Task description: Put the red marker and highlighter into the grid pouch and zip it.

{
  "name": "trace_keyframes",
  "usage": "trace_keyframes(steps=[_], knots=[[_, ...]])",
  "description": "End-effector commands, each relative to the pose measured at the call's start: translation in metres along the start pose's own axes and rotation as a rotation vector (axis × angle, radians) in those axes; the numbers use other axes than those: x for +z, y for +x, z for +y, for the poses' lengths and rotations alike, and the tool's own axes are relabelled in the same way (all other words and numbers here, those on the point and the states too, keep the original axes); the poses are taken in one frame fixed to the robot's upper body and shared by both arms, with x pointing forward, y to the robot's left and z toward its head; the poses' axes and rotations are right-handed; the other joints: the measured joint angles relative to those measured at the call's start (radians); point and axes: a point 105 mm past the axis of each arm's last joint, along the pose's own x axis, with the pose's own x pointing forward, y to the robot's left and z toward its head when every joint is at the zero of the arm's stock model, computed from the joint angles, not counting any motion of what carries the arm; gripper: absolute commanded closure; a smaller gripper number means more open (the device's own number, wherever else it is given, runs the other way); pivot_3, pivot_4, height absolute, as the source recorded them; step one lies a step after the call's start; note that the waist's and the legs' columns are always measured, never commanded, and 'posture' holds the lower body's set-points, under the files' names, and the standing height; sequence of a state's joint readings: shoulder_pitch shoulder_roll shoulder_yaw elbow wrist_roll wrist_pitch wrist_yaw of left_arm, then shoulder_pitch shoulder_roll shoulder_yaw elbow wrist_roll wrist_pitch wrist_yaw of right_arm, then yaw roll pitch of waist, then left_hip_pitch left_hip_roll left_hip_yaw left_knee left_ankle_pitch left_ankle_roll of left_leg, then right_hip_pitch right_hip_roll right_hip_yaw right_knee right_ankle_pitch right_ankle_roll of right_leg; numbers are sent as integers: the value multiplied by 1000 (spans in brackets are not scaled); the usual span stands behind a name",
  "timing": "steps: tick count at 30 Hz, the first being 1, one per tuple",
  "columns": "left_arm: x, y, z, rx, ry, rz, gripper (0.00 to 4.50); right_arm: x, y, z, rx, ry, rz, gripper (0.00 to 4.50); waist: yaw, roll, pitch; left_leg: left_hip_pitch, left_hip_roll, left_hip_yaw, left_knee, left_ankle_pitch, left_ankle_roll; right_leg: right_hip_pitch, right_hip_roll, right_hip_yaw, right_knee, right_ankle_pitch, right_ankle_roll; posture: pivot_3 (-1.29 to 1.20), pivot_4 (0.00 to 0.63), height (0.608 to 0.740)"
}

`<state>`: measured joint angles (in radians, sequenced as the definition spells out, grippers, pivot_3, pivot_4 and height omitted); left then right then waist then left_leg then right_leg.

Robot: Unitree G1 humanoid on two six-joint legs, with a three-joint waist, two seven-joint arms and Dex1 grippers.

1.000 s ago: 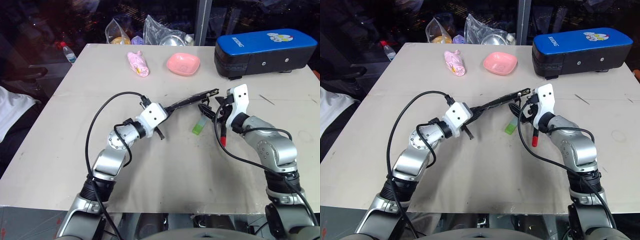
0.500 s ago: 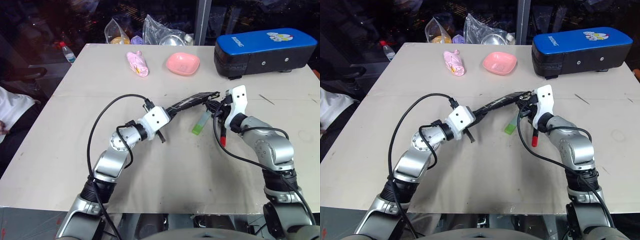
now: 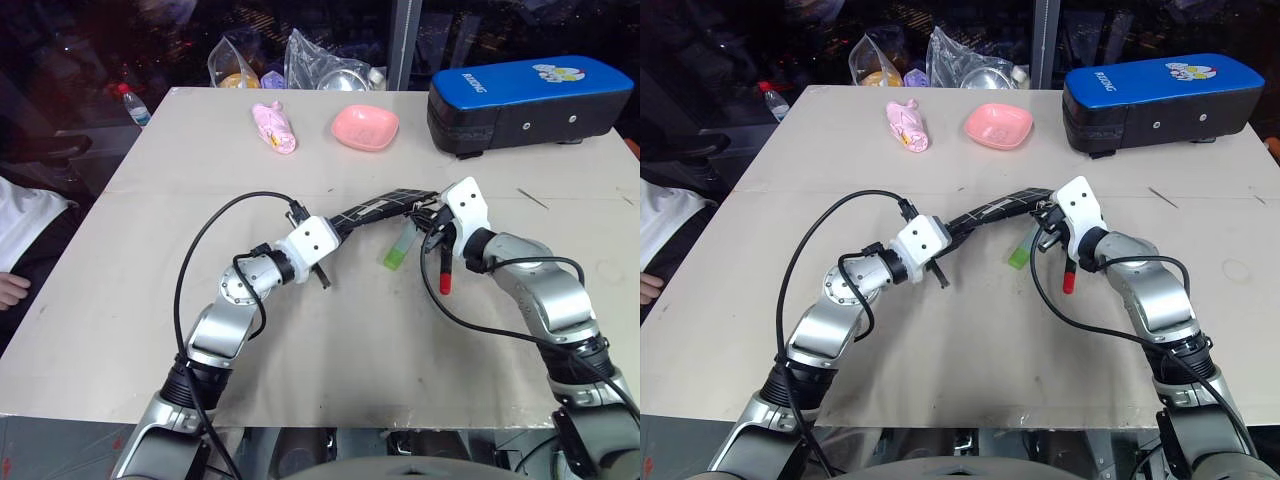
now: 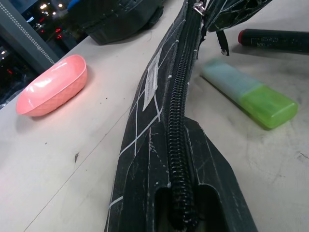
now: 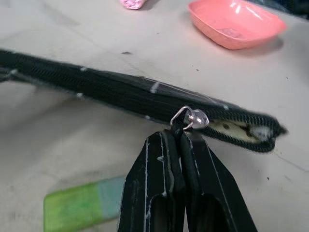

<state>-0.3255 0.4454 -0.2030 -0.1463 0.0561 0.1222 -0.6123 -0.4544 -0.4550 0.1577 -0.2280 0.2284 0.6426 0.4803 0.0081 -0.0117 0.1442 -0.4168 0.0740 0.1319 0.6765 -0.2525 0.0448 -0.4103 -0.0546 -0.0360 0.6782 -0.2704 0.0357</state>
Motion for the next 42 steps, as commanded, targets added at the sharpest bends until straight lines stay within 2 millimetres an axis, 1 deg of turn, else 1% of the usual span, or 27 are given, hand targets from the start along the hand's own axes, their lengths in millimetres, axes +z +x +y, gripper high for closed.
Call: trace_keyframes(steps=[1, 11, 19, 25, 37, 40, 42], knots=[[15, 1, -2, -7, 44, -50, 4500, 25, -2, 12, 60, -115, -72, 4396, 0, 0, 0, 0, 0, 0, 0, 0, 0, 0, 0, 0, 0, 0, 0, 0, 150, 740], [15, 4, -7, -18, 48, -51, 4500, 26, -2, 29, 146, -170, -66, 4396, 1, 0, 0, 0, 0, 0, 0, 0, 0, 0, 0, 0, 0, 0, 0, 0, 150, 740], [13, 4, -7, -5, 36, -51, 4500, 31, 0, 41, 190, -138, -91, 4396, 2, 0, 0, 0, 0, 0, -1, 0, 0, 0, 0, 0, 0, 0, 0, 0, 150, 740], [14, 5, -8, -2, 29, -54, 4500, 36, 3, 58, 254, -126, -113, 4396, 1, 0, 0, 0, 0, 0, -1, 0, 0, 0, 0, 0, 0, 0, 0, 0, 150, 740], [14, 8, -8, 2, 21, -57, 4500, 41, 10, 99, 392, -134, -128, 4396, 1, 0, 0, 0, 0, 0, -1, 0, 1, 0, 0, 0, 0, 0, 0, 0, 150, 740], [14, 7, -8, 5, 17, -56, 4500, 39, 9, 101, 397, -124, -121, 4396, 2, 0, 0, 0, 0, 0, -1, 0, 1, 0, 0, 0, 0, 0, 0, 0, 150, 740], [13, 7, -5, 14, 10, -56, 4500, 38, 6, 96, 384, -116, -118, 4396, 2, 0, 0, 0, 0, 0, -1, 0, 1, 0, 0, 0, 0, 0, 0, 0, 150, 740]])
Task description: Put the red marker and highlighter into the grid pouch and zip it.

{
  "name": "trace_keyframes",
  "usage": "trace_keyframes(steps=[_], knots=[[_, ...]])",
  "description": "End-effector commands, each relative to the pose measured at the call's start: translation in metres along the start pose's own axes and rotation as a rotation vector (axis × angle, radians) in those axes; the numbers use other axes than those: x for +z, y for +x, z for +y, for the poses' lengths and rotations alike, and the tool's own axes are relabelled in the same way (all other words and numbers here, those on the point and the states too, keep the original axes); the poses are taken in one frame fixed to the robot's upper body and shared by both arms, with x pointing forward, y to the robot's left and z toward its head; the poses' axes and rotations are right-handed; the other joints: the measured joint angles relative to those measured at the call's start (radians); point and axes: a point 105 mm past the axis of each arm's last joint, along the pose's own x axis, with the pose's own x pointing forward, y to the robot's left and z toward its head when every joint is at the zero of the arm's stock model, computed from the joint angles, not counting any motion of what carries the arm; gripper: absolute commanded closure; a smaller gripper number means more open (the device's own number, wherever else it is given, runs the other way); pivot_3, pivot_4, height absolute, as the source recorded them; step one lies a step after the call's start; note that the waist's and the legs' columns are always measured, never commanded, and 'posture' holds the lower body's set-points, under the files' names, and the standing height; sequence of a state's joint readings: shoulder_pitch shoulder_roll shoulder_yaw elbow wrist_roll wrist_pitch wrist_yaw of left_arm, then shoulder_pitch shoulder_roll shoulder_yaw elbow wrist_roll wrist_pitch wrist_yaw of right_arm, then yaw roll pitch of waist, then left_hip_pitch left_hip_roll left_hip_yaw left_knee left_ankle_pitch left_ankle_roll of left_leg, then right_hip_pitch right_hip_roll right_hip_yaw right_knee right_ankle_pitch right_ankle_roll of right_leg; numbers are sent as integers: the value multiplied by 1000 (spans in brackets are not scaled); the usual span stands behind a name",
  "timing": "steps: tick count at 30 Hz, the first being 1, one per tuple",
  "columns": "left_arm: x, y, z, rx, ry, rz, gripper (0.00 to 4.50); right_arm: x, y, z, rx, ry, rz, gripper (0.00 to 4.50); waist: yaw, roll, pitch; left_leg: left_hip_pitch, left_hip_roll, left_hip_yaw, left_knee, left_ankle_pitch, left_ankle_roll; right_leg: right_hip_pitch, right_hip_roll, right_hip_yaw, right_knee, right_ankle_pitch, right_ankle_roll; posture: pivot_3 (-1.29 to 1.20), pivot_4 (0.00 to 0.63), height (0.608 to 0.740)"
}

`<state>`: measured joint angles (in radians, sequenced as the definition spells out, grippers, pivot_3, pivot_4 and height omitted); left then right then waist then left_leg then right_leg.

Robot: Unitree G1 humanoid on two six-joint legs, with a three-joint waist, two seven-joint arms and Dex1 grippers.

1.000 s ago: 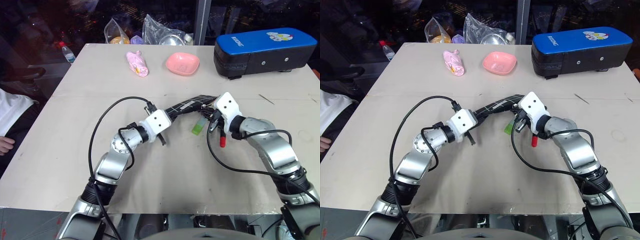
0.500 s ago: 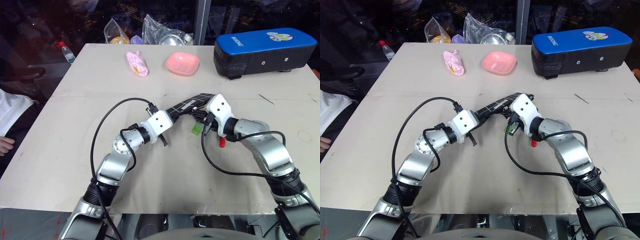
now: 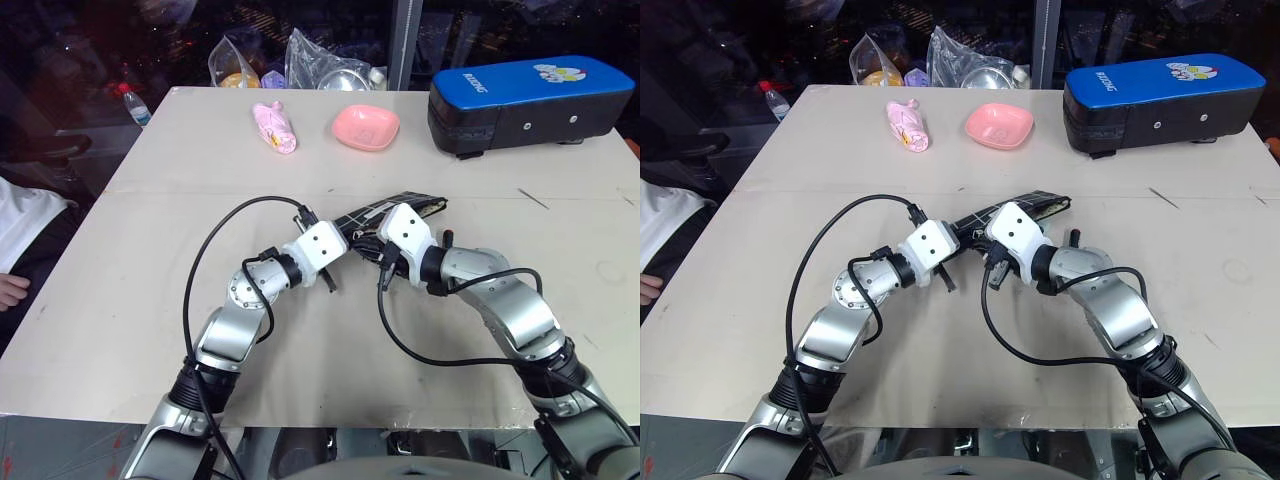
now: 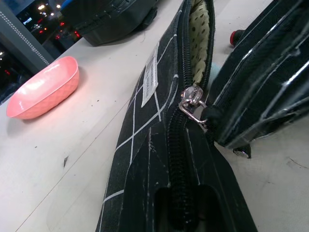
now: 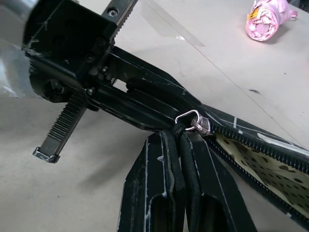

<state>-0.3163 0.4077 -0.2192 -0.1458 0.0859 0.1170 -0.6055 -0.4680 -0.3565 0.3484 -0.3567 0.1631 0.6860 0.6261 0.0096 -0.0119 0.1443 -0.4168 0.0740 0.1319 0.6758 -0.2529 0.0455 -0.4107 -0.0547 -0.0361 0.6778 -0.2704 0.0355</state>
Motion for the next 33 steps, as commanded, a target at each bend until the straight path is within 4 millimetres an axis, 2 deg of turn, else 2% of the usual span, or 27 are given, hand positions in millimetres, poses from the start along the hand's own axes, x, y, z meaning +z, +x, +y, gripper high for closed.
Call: trace_keyframes(steps=[1, 2, 5, 9, 13, 16, 19, 20, 21, 22, 23, 25, 28, 30, 33], knots=[[13, 1, 8, 37, -7, -55, 4500, 19, -8, 5, 26, -15, -69, 4396, 0, 0, 0, 0, 0, 0, 0, 0, 0, 0, 0, 0, 0, 0, 0, 0, 150, 740], [15, 1, 12, 51, -28, -65, 4500, 19, -13, 0, 15, 2, -70, 4396, 1, 0, 0, 0, 0, 0, 0, 0, 0, 0, 0, 0, 0, 0, 0, 0, 150, 740], [24, -2, 20, 59, -85, -117, 4500, 20, -29, -8, -10, 29, -79, 3561, 3, 0, 0, 0, 0, 0, 0, 0, 0, 0, 0, 0, 0, 0, 0, 0, 150, 740], [32, -8, 29, 31, -141, -168, 4500, 22, -51, -16, -54, 89, -102, 1794, 2, 0, 0, 0, 0, -1, 0, -1, 1, 0, 0, 0, 0, 0, 0, 0, 150, 740], [34, -10, 34, -7, -196, -180, 4500, 28, -69, -29, -113, 170, -145, 1794, 1, -1, 0, 0, 0, -1, -1, -1, 1, 0, 0, 0, 0, 0, 0, 0, 150, 740], [33, -11, 36, -29, -197, -170, 4500, 17, -76, -37, -170, 207, -110, 1794, 1, -1, 0, 0, 0, -1, -1, -1, 1, 0, 0, 0, 0, 0, 0, 0, 150, 740], [31, -12, 34, -71, -206, -157, 4500, 11, -79, -40, -198, 181, -91, 2615, 2, -1, 0, 0, 0, -1, -2, -1, 1, 0, 0, 0, -1, 0, 0, 0, 150, 740], [30, -13, 33, -84, -199, -150, 4500, 14, -79, -41, -212, 174, -110, 3021, 1, -1, 1, 0, 0, -1, -2, -1, 1, 0, 0, 0, -2, 0, 0, 0, 150, 740], [29, -13, 32, -94, -193, -143, 4500, 19, -79, -43, -225, 165, -135, 3655, 1, -1, 1, 0, 0, 0, -2, -1, 1, 0, 0, 0, -2, 0, 0, 0, 150, 740], [29, -13, 32, -100, -189, -137, 4500, 25, -78, -46, -238, 151, -160, 3936, -2, -1, 1, 0, 0, 0, -3, 0, 1, 0, 0, 0, -2, 0, 0, 0, 150, 740], [27, -13, 33, -105, -179, -130, 4500, 30, -76, -49, -256, 139, -183, 4488, -4, -1, 1, 0, 0, 0, -3, 0, 1, 0, 0, 0, -1, 0, 0, 0, 150, 740], [26, -13, 32, -114, -167, -125, 4500, 40, -72, -57, -288, 136, -226, 4488, -8, -1, 1, 0, 0, 0, -3, 0, 1, -1, 0, 0, -1, 0, 0, 0, 150, 740], [26, -12, 29, -129, -154, -122, 4500, 44, -65, -61, -301, 141, -239, 4488, -11, -1, 1, 0, 0, -1, -4, 1, -1, -1, 0, 0, -1, 0, 0, 0, 150, 740], [26, -12, 29, -130, -151, -122, 4500, 38, -59, -61, -294, 131, -202, 4488, -10, -1, 1, 0, 0, 0, -4, 1, -1, -1, 0, 0, -2, 0, 0, 0, 150, 740], [26, -13, 29, -125, -147, -123, 4500, 17, -49, -59, -276, 85, -89, 4488, -12, -1, 1, 0, 0, 0, -4, 1, -1, -1, 0, 0, -3, 0, 0, 0, 150, 740]])
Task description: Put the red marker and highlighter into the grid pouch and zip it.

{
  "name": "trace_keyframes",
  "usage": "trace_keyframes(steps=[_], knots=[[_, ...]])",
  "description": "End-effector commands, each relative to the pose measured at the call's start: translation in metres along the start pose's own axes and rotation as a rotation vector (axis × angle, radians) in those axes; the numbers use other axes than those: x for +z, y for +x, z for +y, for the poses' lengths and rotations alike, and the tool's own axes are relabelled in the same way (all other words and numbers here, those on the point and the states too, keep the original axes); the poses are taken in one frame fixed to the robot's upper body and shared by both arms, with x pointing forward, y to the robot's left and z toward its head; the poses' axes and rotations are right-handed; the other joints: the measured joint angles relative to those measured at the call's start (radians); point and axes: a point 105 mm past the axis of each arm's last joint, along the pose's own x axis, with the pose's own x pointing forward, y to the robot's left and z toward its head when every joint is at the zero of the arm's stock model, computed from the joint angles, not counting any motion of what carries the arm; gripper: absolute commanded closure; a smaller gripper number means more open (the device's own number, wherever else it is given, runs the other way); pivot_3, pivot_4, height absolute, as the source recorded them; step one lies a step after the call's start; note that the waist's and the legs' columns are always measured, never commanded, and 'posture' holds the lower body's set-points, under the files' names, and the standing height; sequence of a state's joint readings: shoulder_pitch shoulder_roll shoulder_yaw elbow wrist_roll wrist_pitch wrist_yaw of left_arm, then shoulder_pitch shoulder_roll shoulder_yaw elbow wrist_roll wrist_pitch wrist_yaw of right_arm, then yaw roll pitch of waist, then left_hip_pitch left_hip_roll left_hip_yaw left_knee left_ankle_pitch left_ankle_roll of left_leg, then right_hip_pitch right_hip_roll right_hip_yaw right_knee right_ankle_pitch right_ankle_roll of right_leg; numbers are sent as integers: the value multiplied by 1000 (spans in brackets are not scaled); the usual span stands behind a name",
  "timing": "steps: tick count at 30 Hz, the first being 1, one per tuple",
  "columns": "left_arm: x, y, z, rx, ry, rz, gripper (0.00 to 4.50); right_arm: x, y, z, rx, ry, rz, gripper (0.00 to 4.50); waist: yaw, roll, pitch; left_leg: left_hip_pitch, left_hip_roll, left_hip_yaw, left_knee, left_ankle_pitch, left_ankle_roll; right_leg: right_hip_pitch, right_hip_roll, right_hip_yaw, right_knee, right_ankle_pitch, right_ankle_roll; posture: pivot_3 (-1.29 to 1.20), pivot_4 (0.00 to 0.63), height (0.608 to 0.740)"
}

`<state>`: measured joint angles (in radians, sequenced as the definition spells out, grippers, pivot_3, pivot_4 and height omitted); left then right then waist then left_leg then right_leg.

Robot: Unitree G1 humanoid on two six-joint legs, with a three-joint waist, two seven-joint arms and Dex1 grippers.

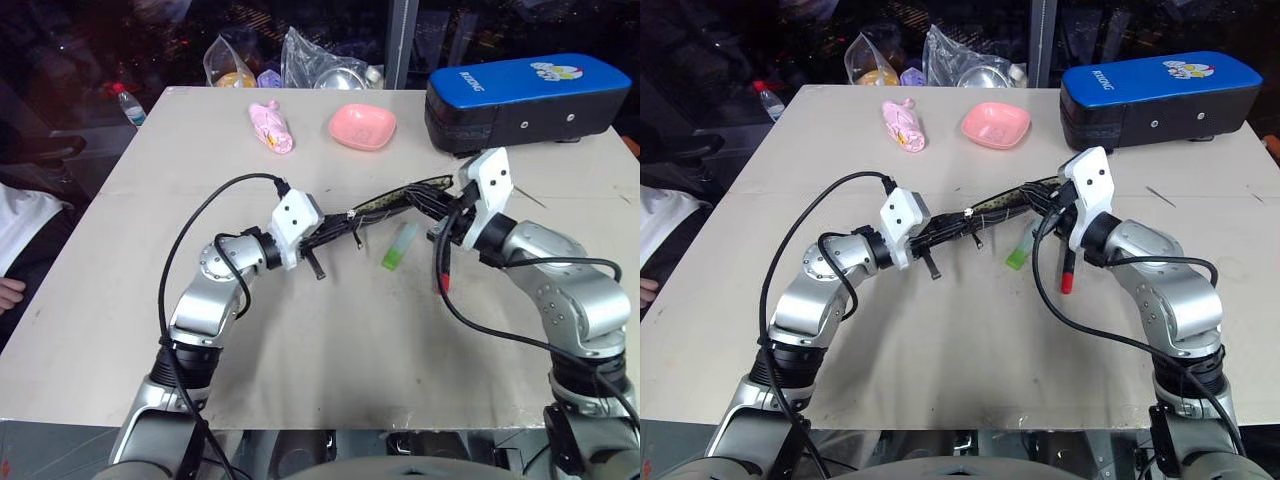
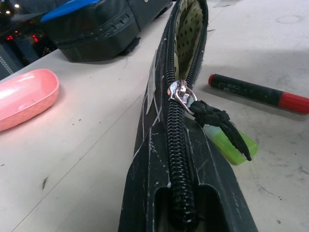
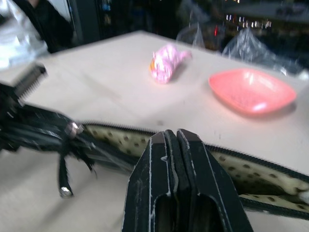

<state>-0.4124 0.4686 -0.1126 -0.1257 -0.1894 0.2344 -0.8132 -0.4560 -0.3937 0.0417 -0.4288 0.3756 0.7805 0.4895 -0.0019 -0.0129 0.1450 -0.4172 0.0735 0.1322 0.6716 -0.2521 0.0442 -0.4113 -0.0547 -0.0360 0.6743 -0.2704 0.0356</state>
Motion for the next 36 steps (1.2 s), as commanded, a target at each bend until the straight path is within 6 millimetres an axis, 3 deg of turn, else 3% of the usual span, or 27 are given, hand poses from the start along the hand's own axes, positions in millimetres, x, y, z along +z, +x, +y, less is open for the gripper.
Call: trace_keyframes(steps=[1, 5, 8, 11, 17, 18, 21, 28, 30, 36], knots=[[9, -2, 2, 4, 39, -27, 4500, -9, 4, 0, 9, -119, 63, 4488, -1, 0, 0, 0, 0, 0, 0, 0, 0, 0, 0, 0, 0, 0, 0, 0, 150, 740], [9, -2, -1, -8, 55, -22, 4500, -19, 15, 4, 42, -196, 101, 4488, -9, 0, 0, 0, 0, 0, 0, 0, 0, 0, 0, 0, 0, 0, 0, 0, 150, 740], [6, -2, -4, -28, 104, -4, 4500, -21, 27, 9, 94, -359, 126, 4488, -12, 0, 0, 0, 0, 0, -1, 0, 0, 0, 0, 0, 0, 0, 0, 0, 150, 740], [-2, -2, -5, -29, 143, 25, 4500, -27, 36, 22, 175, -469, 137, 3239, -12, 0, 0, 0, 0, 0, -1, 0, 0, -1, 0, 0, 0, 0, 0, 0, 150, 740], [-10, -5, -3, -3, 145, 41, 4500, -28, 41, 9, 104, -673, 112, 346, -8, 0, 1, 0, 0, 1, -1, 0, 0, -1, 0, 0, -1, 0, 0, 0, 150, 740], [-10, -5, -3, -2, 146, 41, 4500, -28, 40, 8, 98, -688, 108, 35, -8, 0, 1, 0, 0, 1, -1, 0, 0, -1, 0, 0, -1, 0, 0, 0, 150, 740], [-13, -6, -1, 16, 143, 47, 4500, -21, 32, -2, 61, -700, 73, 35, -9, 0, 1, 0, 0, 1, -1, 0, 0, -1, 0, 0, -1, 0, 0, 0, 150, 740], [-14, -9, 11, 68, 138, 51, 4500, -7, -6, -20, -110, -485, -1, 35, -8, -1, 1, 0, 0, 1, -1, 1, -1, -1, 0, 0, -1, 0, 0, 0, 150, 740], [-15, -9, 12, 74, 140, 56, 4500, -12, -21, -18, -157, -343, -14, 35, -6, -1, 1, 0, 0, 1, -1, 1, -1, -1, 0, 0, -1, 0, 0, 0, 150, 740], [-18, -7, 12, 61, 134, 58, 4500, -71, -50, 9, -289, 13, 146, 35, -6, -1, 1, 0, 1, 0, -2, 1, -1, 0, 0, -1, 0, 0, 0, 0, 150, 740]])
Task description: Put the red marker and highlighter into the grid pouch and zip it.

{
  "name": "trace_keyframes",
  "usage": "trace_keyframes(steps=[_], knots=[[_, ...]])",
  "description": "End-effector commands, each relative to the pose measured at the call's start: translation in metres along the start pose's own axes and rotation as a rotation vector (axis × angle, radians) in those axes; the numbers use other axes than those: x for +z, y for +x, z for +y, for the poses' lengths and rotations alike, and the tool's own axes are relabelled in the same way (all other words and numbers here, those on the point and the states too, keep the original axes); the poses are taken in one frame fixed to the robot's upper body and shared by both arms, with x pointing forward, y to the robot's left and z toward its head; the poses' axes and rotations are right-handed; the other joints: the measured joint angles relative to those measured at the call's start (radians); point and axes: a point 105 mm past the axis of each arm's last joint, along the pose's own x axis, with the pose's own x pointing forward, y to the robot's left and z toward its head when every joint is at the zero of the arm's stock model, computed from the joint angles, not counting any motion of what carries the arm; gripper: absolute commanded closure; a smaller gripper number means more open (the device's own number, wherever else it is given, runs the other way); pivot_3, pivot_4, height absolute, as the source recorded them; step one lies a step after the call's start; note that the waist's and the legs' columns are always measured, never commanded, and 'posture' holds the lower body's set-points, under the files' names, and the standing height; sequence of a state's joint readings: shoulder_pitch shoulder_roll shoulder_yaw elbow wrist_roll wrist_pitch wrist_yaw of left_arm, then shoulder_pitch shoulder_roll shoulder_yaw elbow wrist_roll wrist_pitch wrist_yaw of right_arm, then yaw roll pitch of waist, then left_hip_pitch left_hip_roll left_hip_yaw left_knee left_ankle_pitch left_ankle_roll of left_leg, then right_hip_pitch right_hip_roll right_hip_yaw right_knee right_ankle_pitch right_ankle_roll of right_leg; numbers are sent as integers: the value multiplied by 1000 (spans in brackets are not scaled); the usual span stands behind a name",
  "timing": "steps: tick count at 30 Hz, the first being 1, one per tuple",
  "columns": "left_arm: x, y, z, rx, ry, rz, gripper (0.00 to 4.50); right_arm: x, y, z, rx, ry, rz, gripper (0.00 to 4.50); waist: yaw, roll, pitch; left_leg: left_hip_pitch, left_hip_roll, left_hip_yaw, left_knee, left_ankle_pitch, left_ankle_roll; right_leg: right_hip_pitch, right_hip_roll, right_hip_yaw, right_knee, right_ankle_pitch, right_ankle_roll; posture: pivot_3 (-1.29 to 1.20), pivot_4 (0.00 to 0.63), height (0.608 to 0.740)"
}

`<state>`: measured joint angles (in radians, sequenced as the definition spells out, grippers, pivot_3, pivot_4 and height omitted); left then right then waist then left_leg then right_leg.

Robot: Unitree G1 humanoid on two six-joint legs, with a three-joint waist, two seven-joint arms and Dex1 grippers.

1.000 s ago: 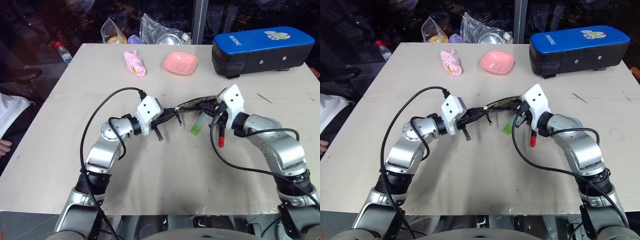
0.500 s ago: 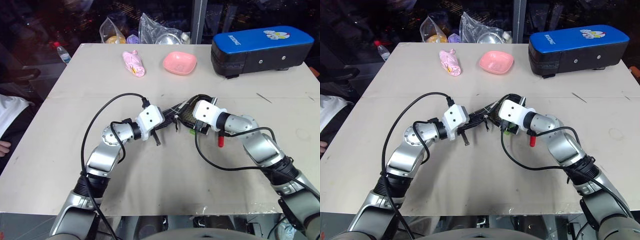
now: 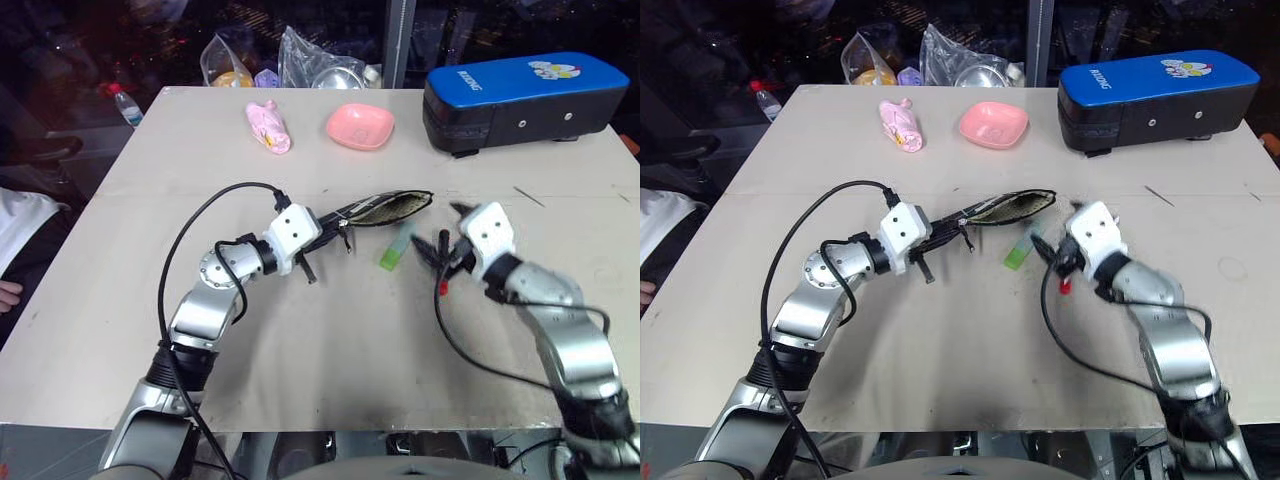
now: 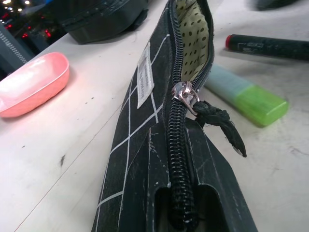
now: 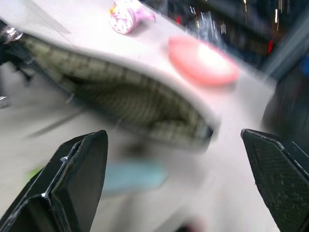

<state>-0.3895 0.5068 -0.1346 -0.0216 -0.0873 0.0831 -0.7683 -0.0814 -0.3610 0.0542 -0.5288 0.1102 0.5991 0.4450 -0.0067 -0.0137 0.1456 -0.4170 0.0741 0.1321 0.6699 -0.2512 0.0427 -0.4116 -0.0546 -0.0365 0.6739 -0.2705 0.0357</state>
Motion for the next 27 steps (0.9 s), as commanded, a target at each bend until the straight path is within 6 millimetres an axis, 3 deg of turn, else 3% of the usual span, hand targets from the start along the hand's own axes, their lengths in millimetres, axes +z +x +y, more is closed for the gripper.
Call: trace_keyframes(steps=[1, 5, 8, 11, 12, 14, 16, 19, 22, 27], knots=[[7, 0, 4, 7, 26, -27, 4500, -9, -8, 4, -108, 119, 48, 35, -6, 0, 0, 0, 0, 0, 0, 0, 0, 0, 0, 0, 0, 0, 0, 0, 150, 740], [8, 3, 3, 1, 28, -30, 4500, -35, -9, 3, -219, 229, 146, 35, -6, 0, 0, 2, 0, 1, 1, 0, 0, 0, 0, 2, 3, 0, 0, 0, 150, 740], [8, 3, 2, -1, 30, -31, 4500, -44, -10, 6, -235, 274, 181, 802, -4, 0, 0, 1, 0, 0, 0, 0, 0, 0, 0, 1, 3, 0, 0, 0, 150, 740], [8, 2, 2, 0, 30, -29, 4500, -45, -13, -3, -291, 303, 193, 2257, -4, 0, 0, 1, 0, 0, 0, 0, 0, 0, 0, 1, 2, 0, 0, 0, 150, 740], [9, 3, 1, 0, 28, -30, 4500, -41, -16, -16, -342, 325, 168, 2747, -4, 0, 0, 1, 0, 0, 0, 0, 0, 0, 0, 1, 2, 0, 0, 0, 150, 740], [9, 3, 0, 0, 26, -33, 4500, -29, -21, -38, -409, 330, 116, 3209, -3, 0, 0, 1, -1, 0, 1, 0, 0, 0, 0, 1, 3, 0, 0, 0, 150, 740], [10, 4, 0, 1, 25, -34, 4500, -15, -25, -54, -412, 274, 73, 4152, -3, 0, 0, 1, -1, 0, 1, 0, 0, 0, 0, 1, 2, 0, 0, 0, 150, 740], [10, 5, 0, 1, 24, -35, 4500, 11, -25, -64, -326, 88, 23, 4152, -5, 0, 0, 1, -1, 0, 1, 0, 0, 0, 0, 1, 2, 0, 0, 0, 150, 740], [11, 6, 0, 1, 22, -36, 4500, 39, -25, -56, -119, -158, -19, 4152, -5, 0, 0, 1, -1, 0, 0, 0, 0, -1, 0, 1, 2, 0, 0, 0, 150, 740], [13, 7, -1, -2, 23, -41, 4500, 55, -25, -39, 135, -388, -27, 4152, -5, 0, 1, 1, -1, 0, -1, -1, 3, -1, 1, 1, 1, 0, 0, 0, 150, 740]])
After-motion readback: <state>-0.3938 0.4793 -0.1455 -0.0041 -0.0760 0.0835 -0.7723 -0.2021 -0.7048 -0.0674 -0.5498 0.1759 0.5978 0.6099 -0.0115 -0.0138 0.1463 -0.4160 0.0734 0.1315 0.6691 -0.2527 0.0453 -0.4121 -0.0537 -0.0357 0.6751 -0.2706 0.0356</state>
